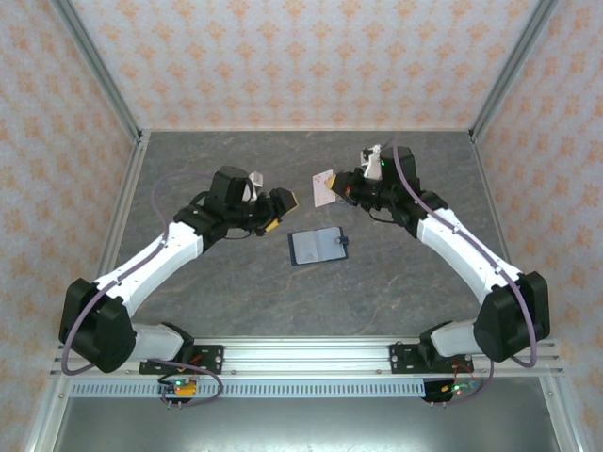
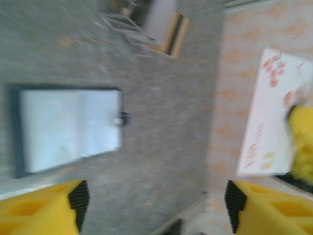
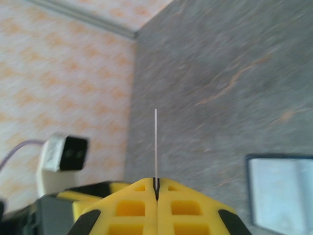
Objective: Take the credit cards out of the card holder
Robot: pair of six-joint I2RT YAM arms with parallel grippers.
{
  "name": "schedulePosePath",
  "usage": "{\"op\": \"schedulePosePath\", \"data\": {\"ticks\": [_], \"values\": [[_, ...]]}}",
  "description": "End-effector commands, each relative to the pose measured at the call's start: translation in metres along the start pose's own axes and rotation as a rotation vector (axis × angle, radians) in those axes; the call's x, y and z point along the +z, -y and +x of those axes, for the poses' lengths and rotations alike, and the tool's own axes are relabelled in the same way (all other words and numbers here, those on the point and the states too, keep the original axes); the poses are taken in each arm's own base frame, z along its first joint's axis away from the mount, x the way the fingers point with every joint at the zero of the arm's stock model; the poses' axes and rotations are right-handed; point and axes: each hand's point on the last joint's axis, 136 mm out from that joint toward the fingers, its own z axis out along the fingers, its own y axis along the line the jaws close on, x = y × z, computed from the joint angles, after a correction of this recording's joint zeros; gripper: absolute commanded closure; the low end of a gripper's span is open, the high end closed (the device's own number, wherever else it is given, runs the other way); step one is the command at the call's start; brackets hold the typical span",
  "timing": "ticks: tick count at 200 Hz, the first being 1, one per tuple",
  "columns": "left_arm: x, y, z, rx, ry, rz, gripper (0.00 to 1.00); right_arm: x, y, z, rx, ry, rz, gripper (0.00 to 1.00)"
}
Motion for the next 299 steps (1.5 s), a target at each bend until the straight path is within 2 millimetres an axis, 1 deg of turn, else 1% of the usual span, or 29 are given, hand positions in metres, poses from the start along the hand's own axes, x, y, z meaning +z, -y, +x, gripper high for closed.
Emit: {"op": "schedulePosePath", "data": {"ticks": [1,24,39,49,72,80,101,125,149,172,194,218,249,271,299], "values": [[-0.026,-0.04,-0.012,0.084,0.065,-0.244,0.13,-0.001,0.058,-0.017,-0.046,0.074,0.324,1.0],[-0.042,-0.06,-0.025,0.134,0.092,-0.349,0.06,0.005,0.088,-0.039,-0.06,0.127,0.507,1.0],[-0.053,-0.074,-0.033,0.156,0.105,-0.405,0.02,0.009,0.102,-0.055,-0.077,0.156,0.611,1.0],[-0.059,-0.081,-0.036,0.169,0.108,-0.431,0.0,0.013,0.109,-0.064,-0.082,0.177,0.657,1.0],[-0.071,-0.095,-0.042,0.172,0.102,-0.468,0.0,0.026,0.116,-0.081,-0.092,0.208,0.711,1.0],[-0.075,-0.098,-0.045,0.201,0.098,-0.479,0.0,0.03,0.119,-0.087,-0.091,0.213,0.73,1.0],[-0.081,-0.104,-0.051,0.224,0.096,-0.503,0.0,0.047,0.129,-0.094,-0.087,0.207,0.763,1.0],[-0.082,-0.108,-0.057,0.206,0.08,-0.498,0.0,0.057,0.14,-0.1,-0.088,0.208,0.807,1.0],[-0.081,-0.111,-0.059,0.166,0.063,-0.457,0.0,0.071,0.147,-0.101,-0.089,0.186,0.812,1.0],[-0.082,-0.116,-0.059,0.133,0.054,-0.436,0.0,0.082,0.161,-0.097,-0.082,0.157,0.841,1.0],[-0.082,-0.114,-0.059,0.129,0.056,-0.417,0.0,0.079,0.169,-0.099,-0.095,0.166,0.893,1.0],[-0.083,-0.114,-0.06,0.13,0.071,-0.414,0.0,0.076,0.173,-0.1,-0.112,0.167,0.919,1.0],[-0.081,-0.115,-0.059,0.126,0.062,-0.415,0.0,0.076,0.178,-0.097,-0.126,0.153,0.934,1.0],[-0.079,-0.117,-0.058,0.12,0.051,-0.415,0.0,0.082,0.182,-0.093,-0.131,0.125,0.925,1.0],[-0.077,-0.118,-0.057,0.116,0.043,-0.413,0.0,0.094,0.186,-0.081,-0.128,0.056,0.898,1.0]]}}
